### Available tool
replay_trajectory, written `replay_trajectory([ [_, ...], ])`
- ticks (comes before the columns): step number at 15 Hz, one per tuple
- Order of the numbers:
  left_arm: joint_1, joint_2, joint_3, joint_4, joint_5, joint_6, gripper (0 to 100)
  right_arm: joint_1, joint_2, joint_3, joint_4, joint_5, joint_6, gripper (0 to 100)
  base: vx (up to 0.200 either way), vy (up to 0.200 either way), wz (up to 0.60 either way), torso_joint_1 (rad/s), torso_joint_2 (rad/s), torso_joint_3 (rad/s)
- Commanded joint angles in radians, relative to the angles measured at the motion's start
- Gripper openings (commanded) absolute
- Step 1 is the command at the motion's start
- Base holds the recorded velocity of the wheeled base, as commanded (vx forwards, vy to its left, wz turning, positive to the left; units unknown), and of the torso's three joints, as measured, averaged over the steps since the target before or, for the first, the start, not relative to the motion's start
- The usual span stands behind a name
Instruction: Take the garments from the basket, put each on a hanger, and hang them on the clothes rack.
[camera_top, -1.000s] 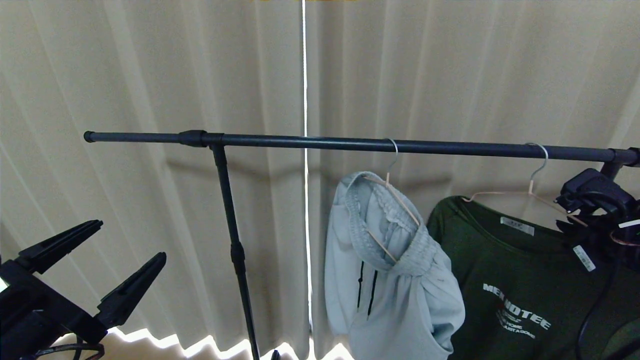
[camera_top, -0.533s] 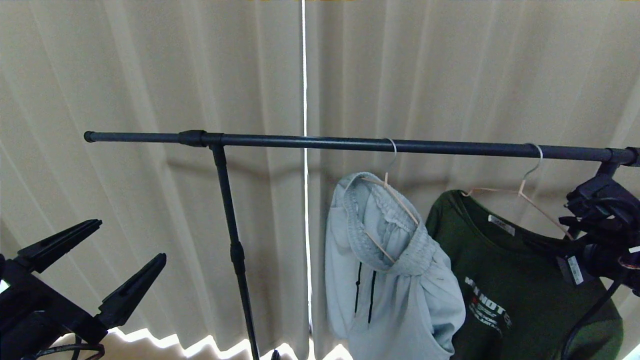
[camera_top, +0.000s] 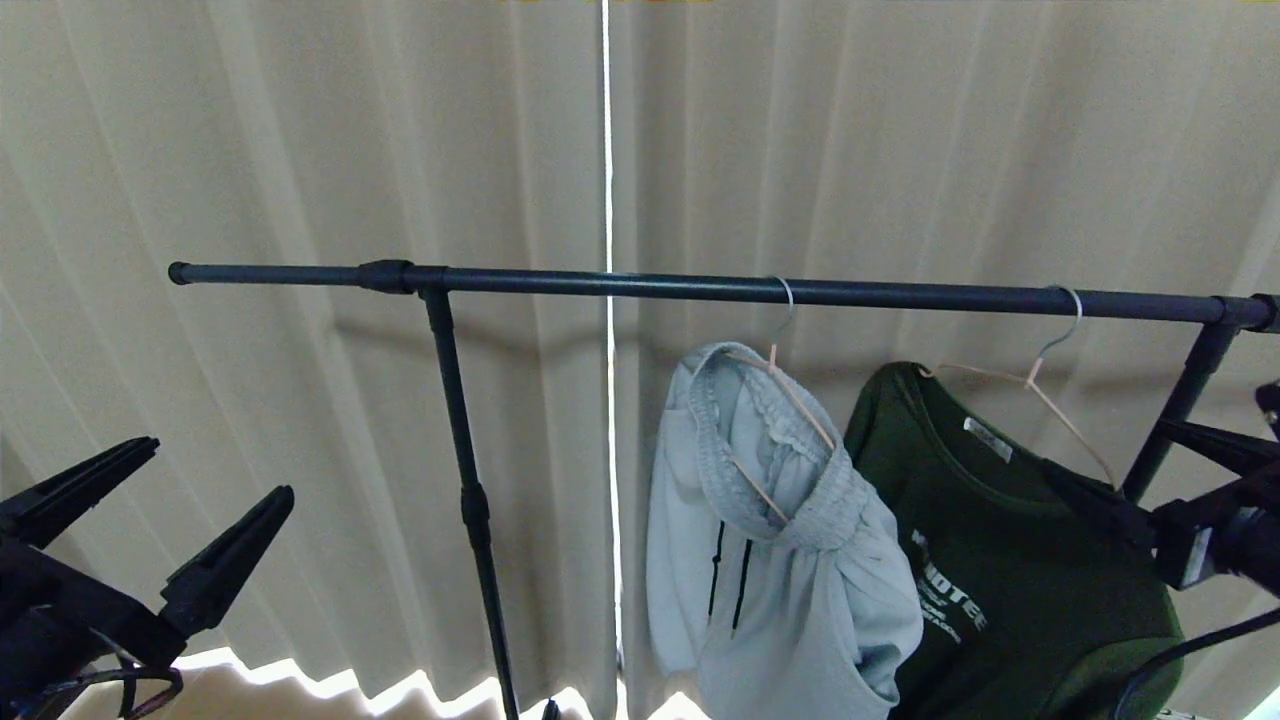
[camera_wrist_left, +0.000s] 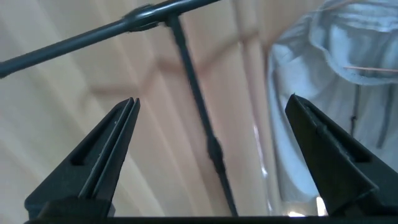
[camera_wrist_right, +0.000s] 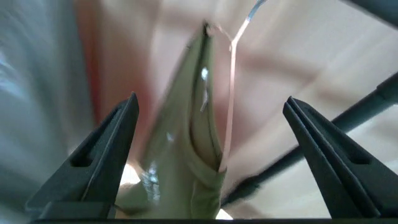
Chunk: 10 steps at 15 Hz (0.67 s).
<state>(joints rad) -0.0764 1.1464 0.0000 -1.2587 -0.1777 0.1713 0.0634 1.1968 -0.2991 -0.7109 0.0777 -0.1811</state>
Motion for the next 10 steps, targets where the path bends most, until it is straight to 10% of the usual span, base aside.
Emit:
replay_trajectory([
  [1, 0.035, -0.047, 0.0, 0.001, 0.0, -0.095, 100, 0.001, -0.161, 0.144, -0.027, 0.014, 0.092, 100, 0.0, 0.0, 0.0, 0.0, 0.0, 0.0],
  [4, 0.032, -0.108, 0.0, 0.018, -0.005, -0.165, 100, 0.001, -0.244, 0.166, -0.009, 0.05, 0.107, 100, 0.0, 0.0, 0.0, 0.0, 0.0, 0.0],
  [10, 0.038, -0.244, -0.012, 0.088, 0.0, 0.024, 100, 0.001, -0.41, 0.17, 0.077, 0.051, -0.046, 100, 0.0, 0.0, 0.0, 0.0, 0.0, 0.0],
])
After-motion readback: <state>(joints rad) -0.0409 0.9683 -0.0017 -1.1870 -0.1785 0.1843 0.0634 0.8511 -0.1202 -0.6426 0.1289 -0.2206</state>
